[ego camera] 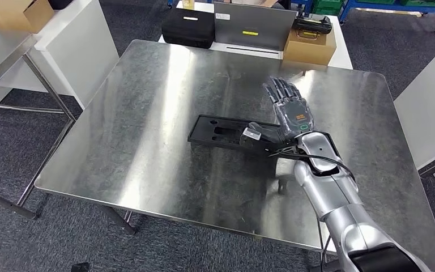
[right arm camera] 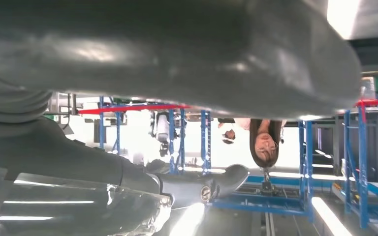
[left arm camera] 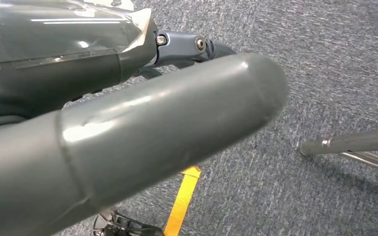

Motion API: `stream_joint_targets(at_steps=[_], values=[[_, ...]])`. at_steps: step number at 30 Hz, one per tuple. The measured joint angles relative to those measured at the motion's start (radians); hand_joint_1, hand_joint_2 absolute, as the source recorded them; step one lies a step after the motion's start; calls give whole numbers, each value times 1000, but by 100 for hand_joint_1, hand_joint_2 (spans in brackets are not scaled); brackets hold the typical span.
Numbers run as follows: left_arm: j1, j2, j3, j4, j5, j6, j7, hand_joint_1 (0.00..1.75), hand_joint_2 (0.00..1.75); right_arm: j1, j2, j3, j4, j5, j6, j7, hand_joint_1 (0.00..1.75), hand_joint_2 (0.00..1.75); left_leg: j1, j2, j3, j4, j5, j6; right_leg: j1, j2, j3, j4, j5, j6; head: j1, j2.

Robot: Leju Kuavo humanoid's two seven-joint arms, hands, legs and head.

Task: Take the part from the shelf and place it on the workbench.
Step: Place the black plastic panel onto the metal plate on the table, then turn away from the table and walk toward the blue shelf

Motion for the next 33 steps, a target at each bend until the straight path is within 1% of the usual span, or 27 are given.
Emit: stream_joint_targets(at_steps=[2,3,4,5,6,7,8,9,10,12,13,14,15,16,17,18,19,20,21,22,23,25,27,28,29,31,33], values=[[0,0,0,0,-1,0,0,0,0,10,-2,0,-1,1,0,0,0,0,2,-8,2,0,-1,0,-4,0,-77,146,-47,-1,1,0],[0,0,0,0,-1,0,1,0,0,17,-4,0,-1,2,0,0,0,0,3,-15,3,0,-3,-1,-7,0,-103,187,-54,4,1,0],[0,0,0,0,-1,0,1,0,0,23,-5,0,-1,3,0,0,0,0,4,-23,6,1,-5,-4,-11,0,-109,187,-43,12,1,0],[1,0,1,0,-1,0,1,0,0,26,-6,0,-2,4,0,0,0,0,6,-33,10,1,-8,-9,-15,1,-93,144,-16,23,1,0],[1,0,1,0,-1,0,1,0,0,28,-7,0,-4,5,0,0,0,0,8,-42,15,2,-12,-14,-19,8,-60,69,20,35,1,0],[0,0,1,0,-1,0,1,0,0,28,-9,0,-5,6,1,0,0,0,9,-51,17,4,-18,-20,-24,24,-23,-9,51,43,2,0],[0,0,2,0,-1,0,2,0,0,28,-10,1,-6,7,1,0,0,0,9,-59,18,6,-23,-26,-27,37,5,-69,72,45,2,0],[-1,0,2,0,-1,0,2,0,0,28,-10,2,-7,8,2,0,0,0,10,-66,16,8,-26,-32,-29,46,22,-103,81,43,2,0],[-1,0,2,0,-1,-1,3,0,0,28,-10,2,-7,9,3,0,0,0,11,-74,13,8,-28,-37,-27,47,28,-112,80,36,2,0],[1,0,3,0,-1,-1,5,0,0,25,-7,4,-8,11,5,0,0,0,18,-81,9,10,-32,-49,-26,28,29,-112,78,21,2,0],[2,0,3,0,-1,-1,6,0,0,22,-5,4,-9,11,6,0,0,0,19,-66,4,22,-40,-56,-27,19,32,-114,75,12,1,0],[1,0,3,0,-1,-1,6,0,0,18,-4,4,-10,11,8,0,0,0,19,-43,-12,56,-58,-63,-29,10,37,-116,72,2,-1,0],[0,0,3,0,-1,-1,6,0,0,16,-2,4,-11,12,10,0,0,0,19,-15,-40,112,-84,-69,-30,-1,43,-117,68,-7,-4,0],[-2,0,3,0,-1,-1,6,0,0,15,-1,5,-11,12,13,0,0,0,20,6,-80,185,-114,-74,-27,-12,48,-117,63,-15,-6,0],[-3,1,3,0,-1,-1,6,0,0,15,-1,5,-11,13,16,-1,0,0,22,15,-124,258,-139,-78,-25,-23,52,-117,59,-22,-8,0],[-2,1,3,0,-1,-1,6,0,0,15,-1,6,-11,13,17,-2,0,0,23,18,-159,307,-146,-81,-24,-35,56,-117,56,-25,-8,0],[-1,1,3,0,-1,-1,7,0,0,15,-1,6,-11,13,18,-3,0,0,25,21,-179,322,-134,-82,-23,-46,61,-117,52,-25,-8,0],[-1,1,3,0,-1,-1,7,0,0,15,-1,7,-11,13,18,-3,0,0,26,25,-176,293,-101,-82,-23,-56,66,-117,47,-24,-8,0],[-1,2,3,0,-1,-1,8,0,0,15,-1,7,-11,13,19,-3,0,0,27,33,-157,235,-56,-81,-23,-66,73,-117,42,-22,-8,0],[-1,3,3,0,-1,-1,8,0,0,14,-1,7,-11,13,19,-3,0,0,26,57,-125,159,-14,-79,-22,-76,81,-117,36,-18,-8,0],[-1,3,3,0,-1,-2,8,0,0,12,-1,7,-11,12,19,-3,0,0,23,81,-97,95,15,-75,-17,-85,87,-116,30,-13,-9,0],[-3,4,3,0,-1,-2,8,0,0,9,-1,8,-11,12,19,-3,0,0,15,109,-73,33,34,-66,-5,-103,93,-116,22,-2,-7,0],[-3,3,3,0,-1,-2,8,0,0,7,0,9,-12,12,19,-3,0,0,11,86,-76,29,34,-55,3,-122,95,-118,16,7,-6,0],[-3,2,3,0,-1,-2,9,0,0,7,0,9,-12,12,19,-3,0,0,10,73,-74,26,36,-48,3,-116,93,-112,10,12,-5,0],[-3,1,3,0,-1,-2,9,0,0,6,0,10,-13,12,19,-3,0,0,11,61,-72,22,39,-40,1,-98,84,-91,-2,14,-4,0],[-5,1,3,0,-2,-3,10,0,0,8,-3,10,-12,11,18,-4,0,0,14,37,-69,18,41,-28,-6,-43,30,19,-50,10,-1,0],[-6,2,3,0,-2,-3,10,0,0,14,-7,10,-10,11,18,-4,0,0,15,8,-68,18,40,-23,-8,-17,-49,163,-96,9,1,0]])
